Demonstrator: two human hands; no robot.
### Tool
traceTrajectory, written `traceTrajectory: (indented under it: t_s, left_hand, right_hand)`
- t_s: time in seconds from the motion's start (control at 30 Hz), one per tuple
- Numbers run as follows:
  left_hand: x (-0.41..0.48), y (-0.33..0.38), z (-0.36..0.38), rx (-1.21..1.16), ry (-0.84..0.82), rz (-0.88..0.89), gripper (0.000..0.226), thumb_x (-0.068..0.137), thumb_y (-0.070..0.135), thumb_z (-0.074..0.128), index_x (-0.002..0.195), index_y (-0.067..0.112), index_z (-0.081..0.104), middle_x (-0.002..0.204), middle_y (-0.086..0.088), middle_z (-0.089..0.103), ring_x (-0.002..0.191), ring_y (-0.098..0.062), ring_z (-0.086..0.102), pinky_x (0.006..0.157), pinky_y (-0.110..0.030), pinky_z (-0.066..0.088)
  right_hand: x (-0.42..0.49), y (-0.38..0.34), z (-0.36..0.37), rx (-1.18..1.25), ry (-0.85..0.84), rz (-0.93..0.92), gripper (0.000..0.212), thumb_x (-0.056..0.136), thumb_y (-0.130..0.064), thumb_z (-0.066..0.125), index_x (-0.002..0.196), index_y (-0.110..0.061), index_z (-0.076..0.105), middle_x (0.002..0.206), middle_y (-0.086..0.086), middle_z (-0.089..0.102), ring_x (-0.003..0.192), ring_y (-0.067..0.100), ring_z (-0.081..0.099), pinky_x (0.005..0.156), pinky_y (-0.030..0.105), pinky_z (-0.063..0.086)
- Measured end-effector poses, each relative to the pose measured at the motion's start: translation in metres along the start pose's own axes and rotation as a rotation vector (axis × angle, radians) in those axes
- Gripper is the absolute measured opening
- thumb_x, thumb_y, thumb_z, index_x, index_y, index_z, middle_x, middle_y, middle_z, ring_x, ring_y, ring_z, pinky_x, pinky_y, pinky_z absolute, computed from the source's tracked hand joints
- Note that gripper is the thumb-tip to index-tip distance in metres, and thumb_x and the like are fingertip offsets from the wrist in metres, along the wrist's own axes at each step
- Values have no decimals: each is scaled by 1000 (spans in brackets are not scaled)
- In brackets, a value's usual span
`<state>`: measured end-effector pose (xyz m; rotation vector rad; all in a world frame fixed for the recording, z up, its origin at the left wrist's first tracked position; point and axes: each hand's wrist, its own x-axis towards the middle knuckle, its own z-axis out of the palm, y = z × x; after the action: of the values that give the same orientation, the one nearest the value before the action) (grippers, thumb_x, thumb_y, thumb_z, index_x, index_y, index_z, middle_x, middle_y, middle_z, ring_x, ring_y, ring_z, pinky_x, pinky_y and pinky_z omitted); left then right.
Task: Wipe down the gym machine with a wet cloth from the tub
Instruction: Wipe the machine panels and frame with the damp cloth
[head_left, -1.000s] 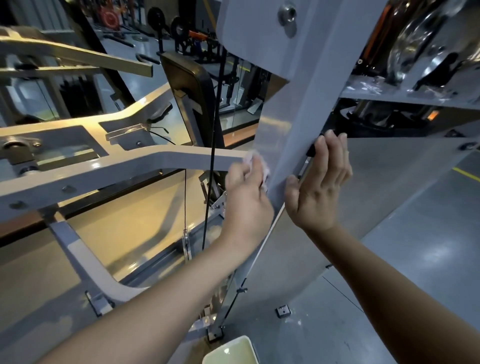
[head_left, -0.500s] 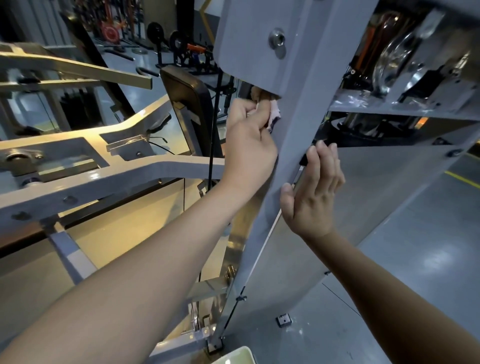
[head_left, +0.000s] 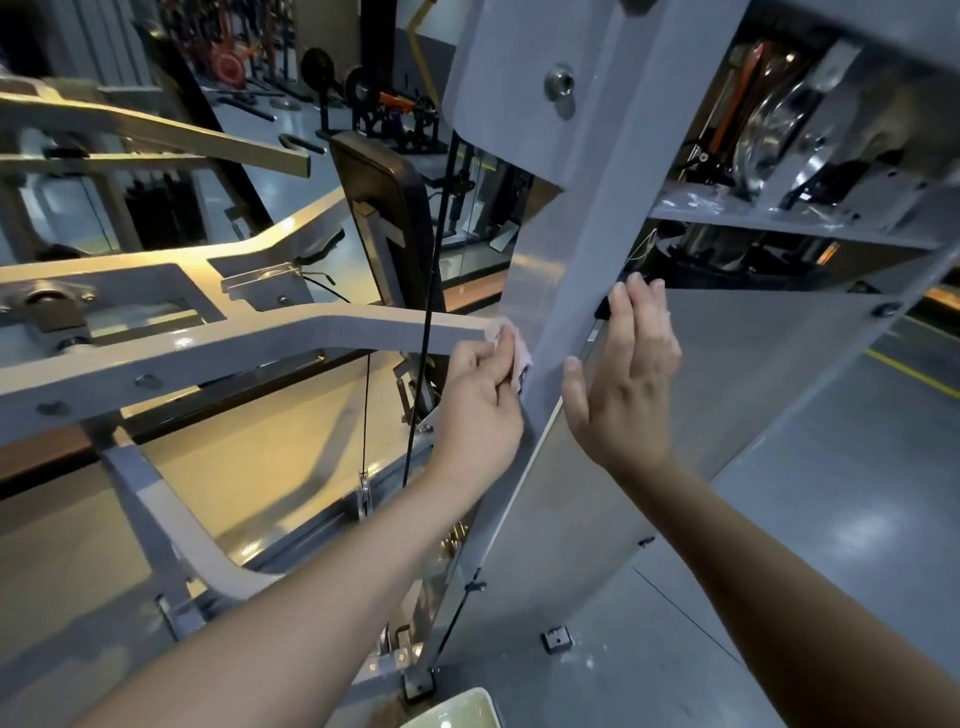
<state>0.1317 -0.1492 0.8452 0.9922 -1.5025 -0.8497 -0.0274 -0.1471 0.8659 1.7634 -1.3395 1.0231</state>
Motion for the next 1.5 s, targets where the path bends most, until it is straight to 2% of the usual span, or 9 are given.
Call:
traceTrajectory:
  t_s: [0.13, 0.27, 0.4, 0.6, 0.87, 1.03, 1.13, 1.3, 1.5]
  left_hand:
    - [-8, -15, 5, 130, 8, 206, 65, 96, -8, 49, 157, 14, 40, 113, 1, 41, 104, -12, 49, 100, -17, 40]
    - [-63, -86, 14, 262, -80, -51, 65, 97, -10, 52, 156, 14, 40, 108, -2, 43, 89, -9, 51, 83, -13, 38]
    - [-64, -80, 13, 57, -44, -286, 36, 105, -1, 45, 106, 32, 60, 93, 7, 43, 76, 12, 49, 81, -23, 39]
    - [-43, -54, 17, 57, 7, -16, 63, 97, -11, 50, 154, 14, 43, 116, -3, 46, 110, -10, 49, 104, -13, 37]
    - [-63, -109, 33, 31, 77, -325, 42, 98, -11, 49, 136, 3, 59, 102, 2, 44, 88, -9, 49, 82, -6, 37]
    - [-54, -89, 39, 19, 108, -160, 69, 95, -13, 48, 153, 22, 43, 116, 1, 44, 111, -9, 49, 101, -2, 27]
    - [-58, -114, 40, 51, 79, -182, 71, 94, -16, 45, 155, 21, 39, 112, 2, 41, 106, -5, 48, 99, -1, 26]
    - [-55, -127, 42, -77, 134, -435, 18, 106, 5, 47, 112, 14, 61, 93, 5, 41, 76, 8, 48, 86, -20, 36]
    - [-12, -94, 35, 30, 150, -83, 65, 94, -17, 46, 149, 18, 49, 105, 5, 43, 101, -4, 50, 102, -6, 31]
  right_hand:
    - [0, -4, -8, 8, -37, 32, 75, 82, -7, 67, 149, 9, 37, 157, 28, 34, 151, 44, 26, 117, 60, 31]
    - [0, -6, -9, 35, -58, 46, 76, 81, -3, 64, 149, 13, 34, 157, 31, 30, 151, 47, 23, 118, 62, 29]
    - [-11, -11, -14, 105, -134, 64, 73, 86, -1, 58, 151, 15, 28, 159, 37, 17, 153, 48, 16, 122, 57, 26]
    - [-64, -16, -7, 214, -219, 155, 56, 99, -12, 59, 148, 8, 40, 158, 34, 22, 154, 44, 19, 124, 48, 28]
    - [-77, -3, 25, 231, -81, -81, 40, 95, -8, 70, 129, -8, 49, 148, 24, 29, 141, 58, 29, 124, 56, 21]
    - [-92, 10, 48, 188, -94, -127, 55, 95, -13, 70, 142, -8, 43, 154, 31, 22, 153, 49, 9, 123, 60, 19]
    - [-96, 12, 57, 182, -87, -118, 52, 98, -20, 66, 143, -7, 43, 154, 31, 22, 145, 60, 18, 123, 60, 19]
    - [-98, 16, 63, 115, -87, -141, 61, 99, -38, 61, 147, -9, 37, 153, 33, 21, 142, 61, 21, 122, 61, 18]
    - [-99, 21, 71, 107, -58, -166, 70, 99, -46, 58, 152, -14, 25, 155, 31, 21, 141, 60, 22, 121, 62, 18]
